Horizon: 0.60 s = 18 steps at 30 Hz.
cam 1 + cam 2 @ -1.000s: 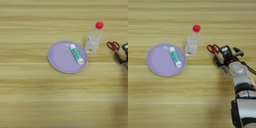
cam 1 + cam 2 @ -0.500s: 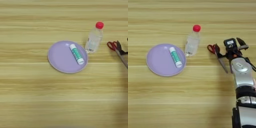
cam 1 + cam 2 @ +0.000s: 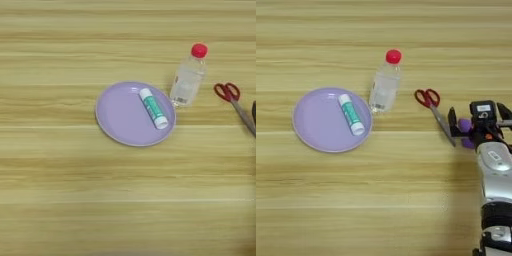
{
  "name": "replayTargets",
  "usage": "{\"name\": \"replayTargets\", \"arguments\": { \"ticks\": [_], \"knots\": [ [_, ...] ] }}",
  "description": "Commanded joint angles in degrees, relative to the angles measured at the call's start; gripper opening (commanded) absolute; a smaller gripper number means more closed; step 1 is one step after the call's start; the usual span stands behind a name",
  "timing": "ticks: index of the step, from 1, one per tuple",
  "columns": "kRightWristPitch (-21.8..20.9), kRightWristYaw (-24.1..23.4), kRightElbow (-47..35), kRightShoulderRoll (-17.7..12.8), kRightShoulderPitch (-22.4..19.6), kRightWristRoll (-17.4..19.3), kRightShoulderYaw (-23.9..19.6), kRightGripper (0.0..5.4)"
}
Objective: Move the objects on the table
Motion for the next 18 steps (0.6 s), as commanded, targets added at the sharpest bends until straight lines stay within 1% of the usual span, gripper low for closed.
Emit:
{"name": "replayTargets", "arguments": {
  "ticks": [1, 18],
  "knots": [
    [-0.3, -0.6, -1.4, -2.5, -2.3, 1.2, -1.8, 5.38],
    [-1.2, -0.2, 6.1, -2.1, -4.2, 1.1, -1.0, 5.38]
  ]
}}
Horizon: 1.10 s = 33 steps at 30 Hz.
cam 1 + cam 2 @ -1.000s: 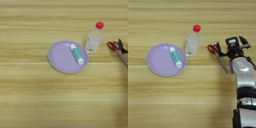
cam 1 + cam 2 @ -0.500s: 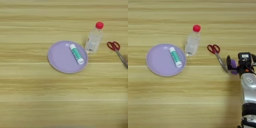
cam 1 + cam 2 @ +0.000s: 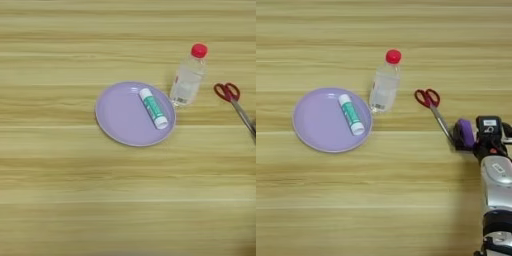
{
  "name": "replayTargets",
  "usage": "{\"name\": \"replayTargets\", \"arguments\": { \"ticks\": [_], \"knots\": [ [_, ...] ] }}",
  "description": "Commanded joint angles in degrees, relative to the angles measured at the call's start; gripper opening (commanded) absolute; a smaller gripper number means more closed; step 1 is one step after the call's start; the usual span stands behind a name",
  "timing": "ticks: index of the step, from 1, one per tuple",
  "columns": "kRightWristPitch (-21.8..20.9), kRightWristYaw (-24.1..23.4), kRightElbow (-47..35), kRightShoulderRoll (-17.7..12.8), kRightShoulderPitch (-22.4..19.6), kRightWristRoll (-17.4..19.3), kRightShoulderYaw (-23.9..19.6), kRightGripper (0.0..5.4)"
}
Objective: Move the objects on the table
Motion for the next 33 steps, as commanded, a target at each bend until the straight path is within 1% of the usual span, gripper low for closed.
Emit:
{"name": "replayTargets", "arguments": {
  "ticks": [1, 7, 10, 15, 19, 27, 29, 33],
  "knots": [
    [-1.2, -0.2, -0.6, -2.4, -4.4, 0.5, -0.3, 5.38],
    [-1.2, -0.6, 2.2, -2.4, -5.4, 0.5, -0.3, 5.38],
    [-0.5, 0.1, 4.5, -1.9, -6.1, 1.3, -0.5, 5.38],
    [1.7, 2.1, 8.5, -0.9, -7.2, 4.5, -1.7, 5.38],
    [3.9, 3.3, 10.4, -0.7, -7.7, 6.3, -2.2, 5.38],
    [7.0, 5.1, 10.9, -0.2, -7.0, 9.0, -2.3, 5.38],
    [8.3, 6.3, 11.2, 0.1, -7.2, 10.0, -2.5, 5.38],
    [9.6, 6.8, 11.8, 0.4, -7.6, 11.2, -2.6, 5.38]
  ]
}}
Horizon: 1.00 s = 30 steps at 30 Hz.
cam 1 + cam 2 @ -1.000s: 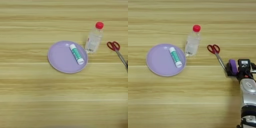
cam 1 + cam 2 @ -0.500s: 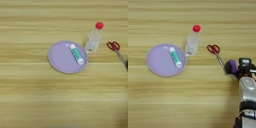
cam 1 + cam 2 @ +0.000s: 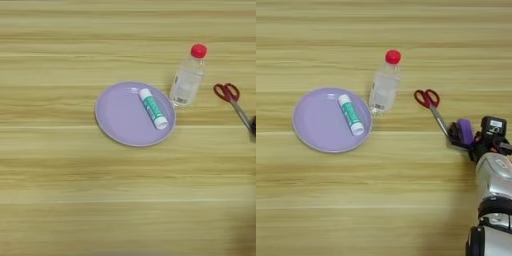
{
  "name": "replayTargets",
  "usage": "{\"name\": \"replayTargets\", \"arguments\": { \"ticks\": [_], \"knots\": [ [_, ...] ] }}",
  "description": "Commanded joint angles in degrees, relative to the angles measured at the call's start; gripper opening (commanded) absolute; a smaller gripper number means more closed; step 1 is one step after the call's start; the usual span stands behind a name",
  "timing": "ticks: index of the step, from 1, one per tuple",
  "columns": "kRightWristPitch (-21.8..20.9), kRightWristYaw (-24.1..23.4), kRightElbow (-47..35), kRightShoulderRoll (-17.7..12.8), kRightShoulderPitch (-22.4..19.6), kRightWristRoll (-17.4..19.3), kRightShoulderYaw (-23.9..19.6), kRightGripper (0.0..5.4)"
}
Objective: Move the objects on the table
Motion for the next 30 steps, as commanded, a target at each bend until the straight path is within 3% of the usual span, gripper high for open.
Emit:
{"name": "replayTargets", "arguments": {
  "ticks": [1, 15, 30],
  "knots": [
    [3.8, 0.7, 1.2, 0.2, -0.5, -0.2, 0.8, 5.38],
    [6.7, 2.1, 3.6, 0.7, -1.8, 3.4, -1.9, 3.84],
    [5.8, 1.7, 0.8, 0.7, -1.0, 1.7, -0.5, 2.4]
  ]
}}
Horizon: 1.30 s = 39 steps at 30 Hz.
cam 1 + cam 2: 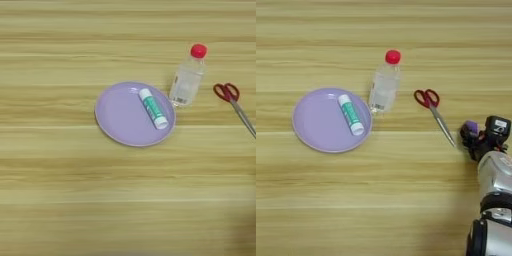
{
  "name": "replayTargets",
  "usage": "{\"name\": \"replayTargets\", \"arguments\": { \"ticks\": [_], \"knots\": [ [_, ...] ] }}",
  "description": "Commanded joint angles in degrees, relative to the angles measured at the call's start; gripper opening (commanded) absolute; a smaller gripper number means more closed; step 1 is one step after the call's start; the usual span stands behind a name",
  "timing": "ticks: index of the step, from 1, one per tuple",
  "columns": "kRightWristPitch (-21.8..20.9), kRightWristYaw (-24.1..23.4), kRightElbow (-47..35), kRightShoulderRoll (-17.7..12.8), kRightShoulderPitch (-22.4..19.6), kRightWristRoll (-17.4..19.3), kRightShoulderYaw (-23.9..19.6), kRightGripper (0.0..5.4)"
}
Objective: Move the objects on the table
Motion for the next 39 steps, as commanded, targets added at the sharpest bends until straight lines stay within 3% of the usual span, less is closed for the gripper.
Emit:
{"name": "replayTargets", "arguments": {
  "ticks": [1, 10, 39],
  "knots": [
    [3.4, 0.4, -1.6, 0.9, 0.6, -0.5, 1.3, 2.25],
    [6.0, 0.3, -7.5, 1.8, 1.9, -0.2, 1.8, 1.44],
    [6.8, -0.6, -13.4, 3.2, 2.9, -0.3, 1.7, 1.43]
  ]
}}
